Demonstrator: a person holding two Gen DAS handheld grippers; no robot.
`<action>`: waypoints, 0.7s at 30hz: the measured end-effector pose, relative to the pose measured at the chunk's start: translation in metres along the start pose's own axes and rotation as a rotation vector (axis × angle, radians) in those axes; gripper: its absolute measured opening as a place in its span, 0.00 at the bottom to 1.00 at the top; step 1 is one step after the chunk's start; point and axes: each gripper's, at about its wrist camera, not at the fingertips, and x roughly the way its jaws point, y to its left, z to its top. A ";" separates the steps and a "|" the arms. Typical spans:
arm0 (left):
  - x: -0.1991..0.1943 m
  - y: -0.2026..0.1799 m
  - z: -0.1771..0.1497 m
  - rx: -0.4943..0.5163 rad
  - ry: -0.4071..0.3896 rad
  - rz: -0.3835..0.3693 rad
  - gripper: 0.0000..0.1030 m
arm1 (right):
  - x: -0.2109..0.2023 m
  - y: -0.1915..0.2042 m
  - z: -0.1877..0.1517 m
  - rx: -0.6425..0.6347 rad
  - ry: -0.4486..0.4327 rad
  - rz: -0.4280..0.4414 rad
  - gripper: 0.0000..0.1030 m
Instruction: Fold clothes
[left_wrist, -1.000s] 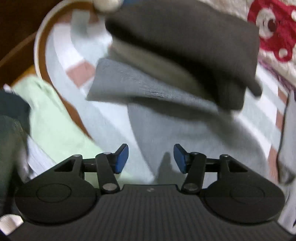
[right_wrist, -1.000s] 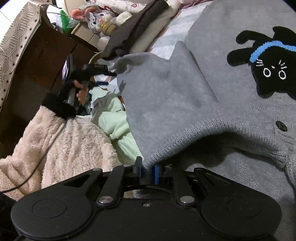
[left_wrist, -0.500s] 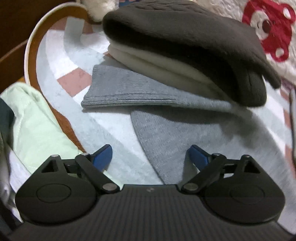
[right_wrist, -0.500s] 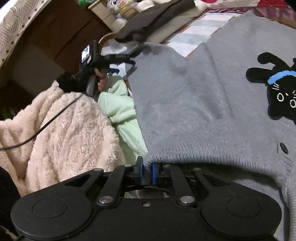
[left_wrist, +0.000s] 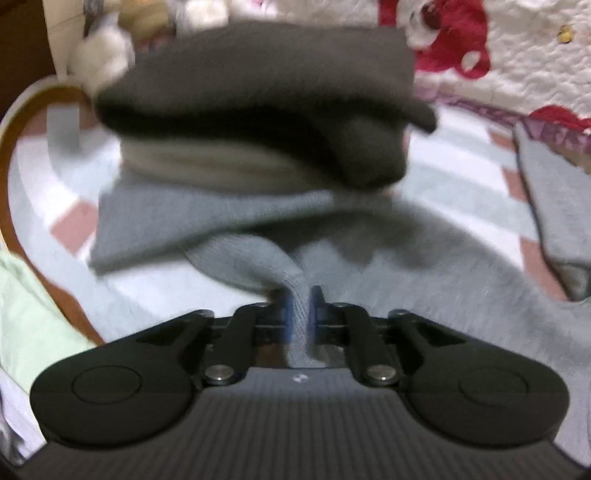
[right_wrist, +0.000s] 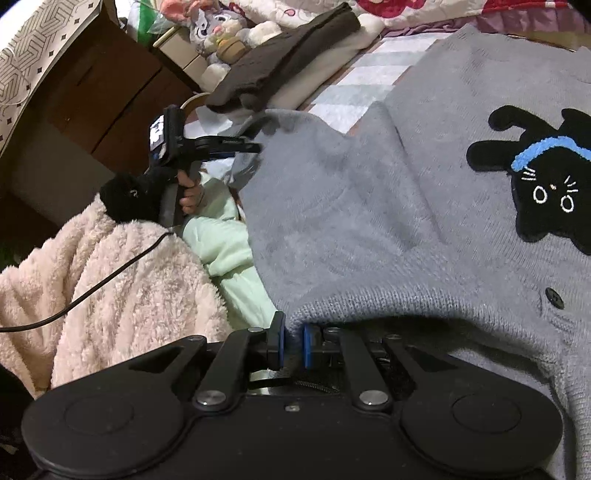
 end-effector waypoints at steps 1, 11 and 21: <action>-0.008 0.001 0.001 -0.003 -0.053 0.001 0.07 | -0.001 0.001 0.001 0.003 -0.005 -0.001 0.12; -0.118 0.055 0.009 -0.152 -0.287 0.135 0.07 | -0.020 0.019 0.022 0.081 0.053 0.124 0.11; -0.125 0.003 0.014 0.049 -0.237 0.153 0.07 | -0.066 0.045 0.029 -0.060 0.032 -0.034 0.39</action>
